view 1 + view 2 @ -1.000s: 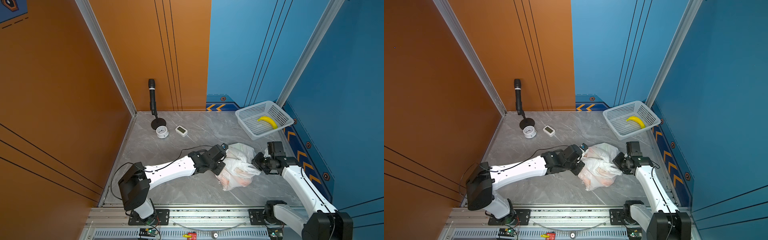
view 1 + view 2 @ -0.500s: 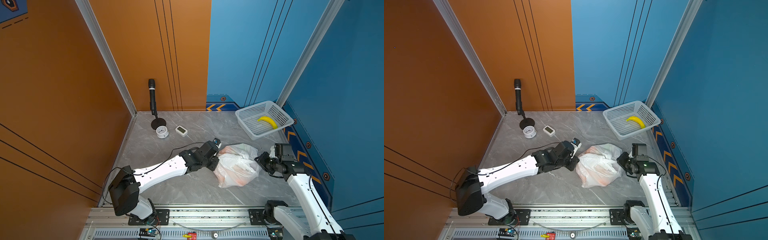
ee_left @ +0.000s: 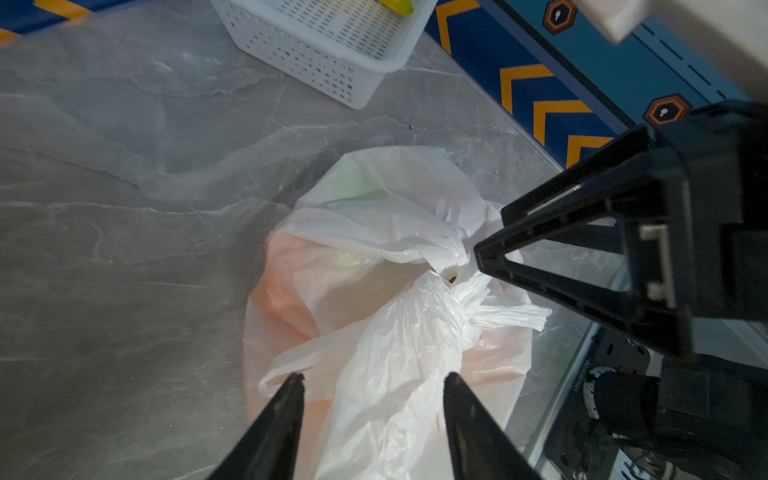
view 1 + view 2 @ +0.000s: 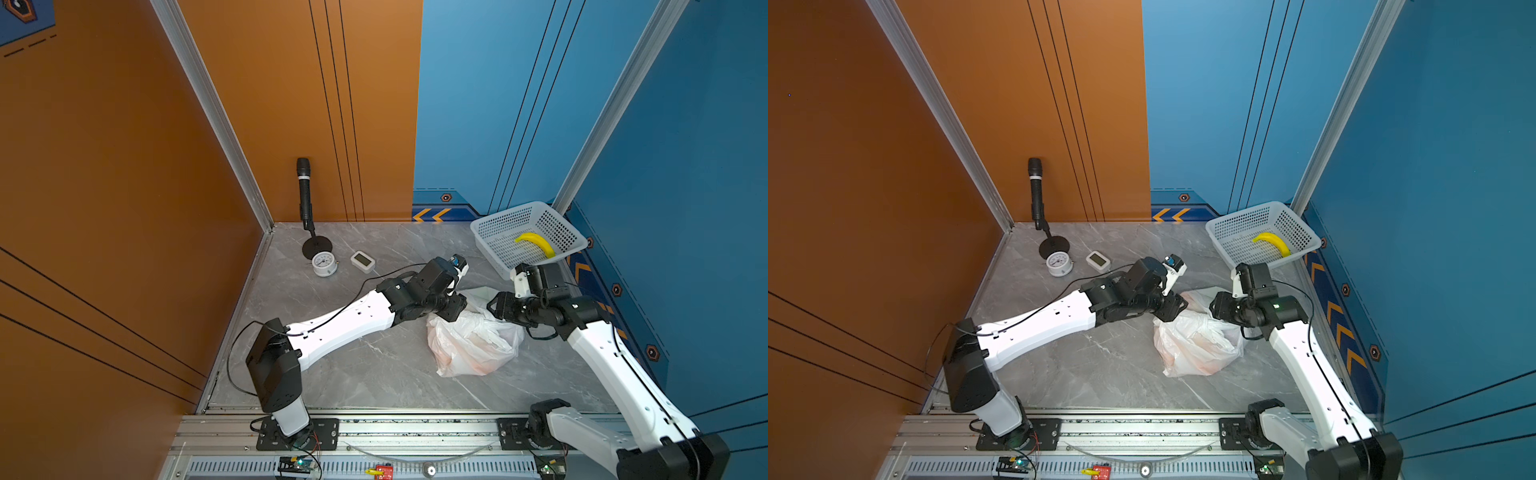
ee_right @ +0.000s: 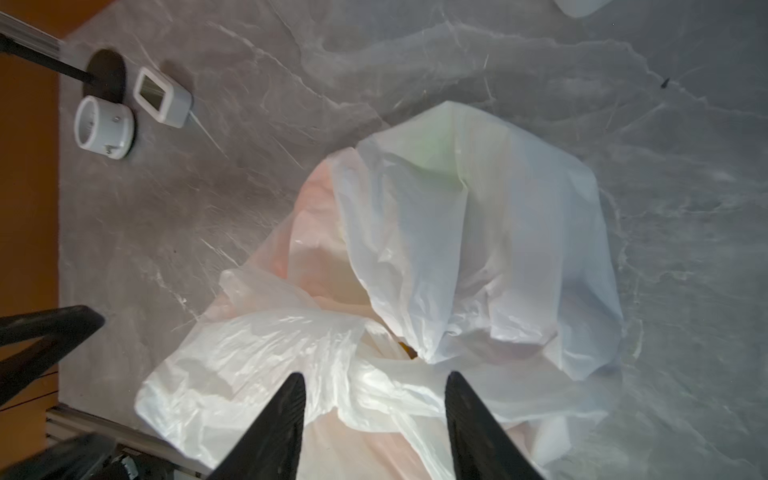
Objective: Untie the knot of the plastic bag and take out the fruit
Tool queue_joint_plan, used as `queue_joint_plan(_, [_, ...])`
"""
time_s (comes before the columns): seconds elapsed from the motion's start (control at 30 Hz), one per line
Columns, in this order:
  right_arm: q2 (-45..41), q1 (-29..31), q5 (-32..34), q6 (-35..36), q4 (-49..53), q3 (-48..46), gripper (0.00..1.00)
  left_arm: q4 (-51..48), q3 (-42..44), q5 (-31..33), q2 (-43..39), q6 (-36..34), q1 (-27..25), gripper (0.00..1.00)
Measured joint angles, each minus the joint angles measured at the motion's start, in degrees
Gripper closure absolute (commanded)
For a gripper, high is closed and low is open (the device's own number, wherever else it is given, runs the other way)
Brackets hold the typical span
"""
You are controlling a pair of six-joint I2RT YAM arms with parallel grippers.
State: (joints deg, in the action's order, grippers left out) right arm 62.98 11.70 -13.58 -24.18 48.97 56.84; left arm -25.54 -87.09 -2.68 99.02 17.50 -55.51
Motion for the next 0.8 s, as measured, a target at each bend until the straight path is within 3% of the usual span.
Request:
queue_joint_plan(0.13, [4.22, 0.00, 1.68, 2.60, 3.37, 0.00, 0.37, -2.08, -3.61, -2.86, 5.03, -1.36, -0.20, 0.32])
queue_joint_plan(0.3, [7.37, -0.02, 1.40, 6.21, 5.57, -0.02, 0.30, -3.93, -4.59, -5.20, 8.83, -2.29, -0.22, 0.39])
queue_joint_plan(0.4, [8.70, 0.00, 0.13, 7.06, 5.73, -0.33, 0.31, -5.92, -5.20, -6.19, 10.73, -2.78, -0.22, 0.45])
queue_joint_plan(0.5, [10.47, 0.00, -0.35, 7.50, 5.68, -1.07, 0.43, -7.61, -5.18, -6.14, 11.02, -2.93, -0.13, 0.54])
queue_joint_plan(0.73, [12.13, 0.07, -1.44, 7.41, 5.55, -2.43, 0.85, -8.17, -4.07, -5.86, 10.97, -2.10, 0.50, 0.89])
queue_joint_plan(0.8, [12.07, 0.26, -1.46, 6.91, 5.49, -2.43, 0.93, -8.26, -3.65, -5.46, 10.93, -1.73, 0.61, 0.94])
